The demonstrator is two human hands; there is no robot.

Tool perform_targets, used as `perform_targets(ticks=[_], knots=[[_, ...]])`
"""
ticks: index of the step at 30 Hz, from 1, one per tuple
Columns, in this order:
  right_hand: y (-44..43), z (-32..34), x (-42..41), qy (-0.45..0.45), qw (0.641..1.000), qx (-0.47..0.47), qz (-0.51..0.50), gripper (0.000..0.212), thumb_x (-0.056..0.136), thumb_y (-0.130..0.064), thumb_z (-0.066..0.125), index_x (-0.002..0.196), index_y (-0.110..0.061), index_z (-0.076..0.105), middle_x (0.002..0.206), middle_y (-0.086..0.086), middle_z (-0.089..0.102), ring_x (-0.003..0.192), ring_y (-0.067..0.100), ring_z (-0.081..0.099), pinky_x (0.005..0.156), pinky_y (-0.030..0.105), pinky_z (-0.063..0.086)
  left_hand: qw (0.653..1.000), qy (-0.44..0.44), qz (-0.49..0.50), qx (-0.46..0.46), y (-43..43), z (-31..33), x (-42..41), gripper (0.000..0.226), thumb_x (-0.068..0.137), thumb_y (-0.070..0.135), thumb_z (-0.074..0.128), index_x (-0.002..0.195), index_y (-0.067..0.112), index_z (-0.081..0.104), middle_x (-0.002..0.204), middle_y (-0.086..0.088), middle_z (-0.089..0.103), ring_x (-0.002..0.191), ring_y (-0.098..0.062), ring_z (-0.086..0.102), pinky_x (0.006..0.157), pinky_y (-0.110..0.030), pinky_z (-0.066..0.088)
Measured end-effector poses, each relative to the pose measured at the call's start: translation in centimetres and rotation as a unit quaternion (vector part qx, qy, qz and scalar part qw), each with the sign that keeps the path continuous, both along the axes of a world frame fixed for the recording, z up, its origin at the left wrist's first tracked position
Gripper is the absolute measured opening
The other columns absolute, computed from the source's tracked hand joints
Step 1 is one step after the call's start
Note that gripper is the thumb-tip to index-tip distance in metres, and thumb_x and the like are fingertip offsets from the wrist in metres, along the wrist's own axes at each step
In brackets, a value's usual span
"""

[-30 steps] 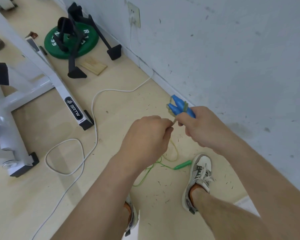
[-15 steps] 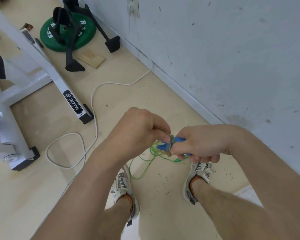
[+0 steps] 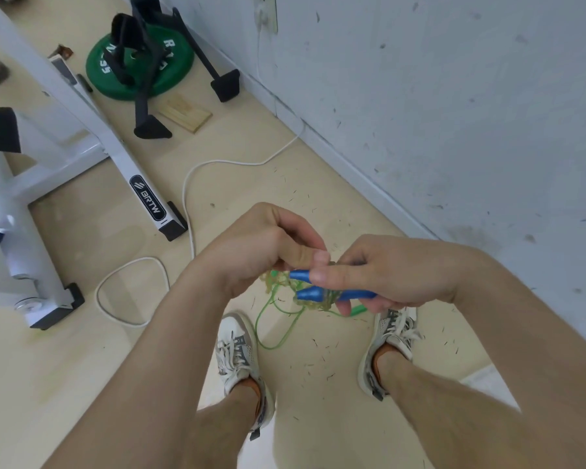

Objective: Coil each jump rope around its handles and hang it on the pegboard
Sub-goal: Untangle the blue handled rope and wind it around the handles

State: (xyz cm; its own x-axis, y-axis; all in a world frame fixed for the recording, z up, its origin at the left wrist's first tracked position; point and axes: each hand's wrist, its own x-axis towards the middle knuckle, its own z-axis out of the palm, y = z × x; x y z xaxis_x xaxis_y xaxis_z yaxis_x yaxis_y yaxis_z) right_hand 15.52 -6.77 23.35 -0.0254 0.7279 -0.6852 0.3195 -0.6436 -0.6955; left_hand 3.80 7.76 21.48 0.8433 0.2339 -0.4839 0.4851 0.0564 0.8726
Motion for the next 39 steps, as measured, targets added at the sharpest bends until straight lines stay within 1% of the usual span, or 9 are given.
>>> perform_targets(ticks=[3, 5, 7, 13, 18, 23, 28, 34, 39], knots=[[-0.2, 0.0, 0.6, 0.056, 0.997, 0.05, -0.016, 0.056, 0.079, -0.065, 0.056, 0.067, -0.012, 0.067, 0.05, 0.006, 0.038, 0.04, 0.016, 0.023, 0.039, 0.02, 0.02, 0.989, -0.014, 0.014, -0.148, -0.6, -0.6, 0.4, 0.023, 0.046, 0.023, 0.087, 0.06, 0.013, 0.072, 0.059, -0.009, 0.058, 0.054, -0.021, 0.05, 0.053, -0.026, 0.036], [-0.5, 0.3, 1.2, 0.097, 0.988, 0.089, -0.076, 0.047, 0.079, -0.058, 0.049, 0.062, -0.017, 0.063, 0.046, 0.0, 0.038, 0.036, 0.013, 0.021, 0.037, 0.016, 0.018, 0.975, -0.053, 0.057, -0.209, -1.5, -0.6, 0.9, 0.008, 0.066, 0.015, 0.073, 0.058, 0.016, 0.07, 0.052, -0.002, 0.054, 0.043, -0.011, 0.043, 0.043, -0.02, 0.025], [-0.7, 0.5, 1.6, 0.146, 0.966, 0.107, -0.182, 0.046, 0.081, -0.055, 0.045, 0.061, -0.016, 0.058, 0.046, -0.002, 0.035, 0.036, 0.01, 0.019, 0.036, 0.015, 0.014, 0.97, -0.077, 0.112, -0.2, -2.2, -0.8, 1.5, 0.025, 0.08, 0.005, 0.059, 0.061, 0.017, 0.07, 0.048, 0.002, 0.046, 0.038, -0.006, 0.031, 0.041, -0.019, 0.015], [-0.3, 0.2, 1.6, 0.173, 0.915, 0.077, -0.356, 0.047, 0.091, -0.052, 0.046, 0.069, -0.011, 0.053, 0.049, -0.001, 0.032, 0.039, 0.009, 0.017, 0.036, 0.017, 0.009, 0.976, -0.097, 0.129, 0.146, -4.1, -1.3, 2.3, 0.033, 0.095, 0.009, 0.05, 0.065, 0.014, 0.062, 0.051, 0.005, 0.043, 0.047, -0.009, 0.033, 0.046, -0.019, 0.028], [0.0, -0.8, 1.5, 0.01, 0.924, 0.034, -0.381, 0.052, 0.092, -0.054, 0.049, 0.07, -0.008, 0.057, 0.051, 0.001, 0.038, 0.039, 0.012, 0.022, 0.036, 0.018, 0.017, 0.877, -0.038, -0.063, 0.475, -4.8, -1.3, 1.9, 0.026, 0.099, 0.031, 0.043, 0.076, 0.029, 0.055, 0.049, 0.007, 0.04, 0.052, -0.013, 0.043, 0.052, -0.028, 0.033], [0.3, -1.4, 1.6, -0.054, 0.925, 0.018, -0.377, 0.041, 0.091, -0.052, 0.049, 0.081, -0.013, 0.052, 0.05, 0.002, 0.043, 0.04, 0.014, 0.024, 0.04, 0.02, 0.019, 0.806, -0.057, -0.108, 0.579, -4.8, -0.8, 1.6, 0.021, 0.095, 0.028, 0.045, 0.079, 0.022, 0.057, 0.067, 0.005, 0.04, 0.068, -0.025, 0.052, 0.056, -0.031, 0.032], [0.1, -1.8, 1.6, -0.127, 0.935, -0.005, -0.331, 0.038, 0.089, -0.058, 0.051, 0.095, -0.02, 0.047, 0.062, 0.004, 0.054, 0.042, 0.015, 0.034, 0.04, 0.022, 0.026, 0.769, -0.101, -0.104, 0.623, -4.7, -1.1, 1.4, 0.014, 0.08, 0.017, 0.07, 0.067, 0.014, 0.063, 0.056, 0.002, 0.04, 0.048, -0.027, 0.051, 0.046, -0.028, 0.03], [0.0, -2.2, 1.3, -0.169, 0.961, -0.002, -0.218, 0.044, 0.095, -0.057, 0.042, 0.081, -0.016, 0.047, 0.059, 0.005, 0.063, 0.043, 0.017, 0.038, 0.043, 0.022, 0.031, 0.779, -0.2, -0.091, 0.588, -3.9, -1.7, 1.3, 0.01, 0.071, 0.017, 0.077, 0.077, 0.012, 0.072, 0.071, -0.004, 0.059, 0.063, -0.024, 0.055, 0.053, -0.03, 0.044], [0.0, -1.8, 1.3, -0.149, 0.974, 0.008, -0.172, 0.064, 0.097, -0.065, 0.014, 0.081, -0.019, 0.057, 0.06, 0.009, 0.069, 0.033, 0.01, 0.043, 0.053, 0.025, 0.037, 0.841, -0.195, -0.052, 0.502, -3.2, -1.4, 1.3, 0.013, 0.072, 0.03, 0.072, 0.077, 0.018, 0.071, 0.073, 0.012, 0.062, 0.068, -0.008, 0.052, 0.064, -0.022, 0.039]])
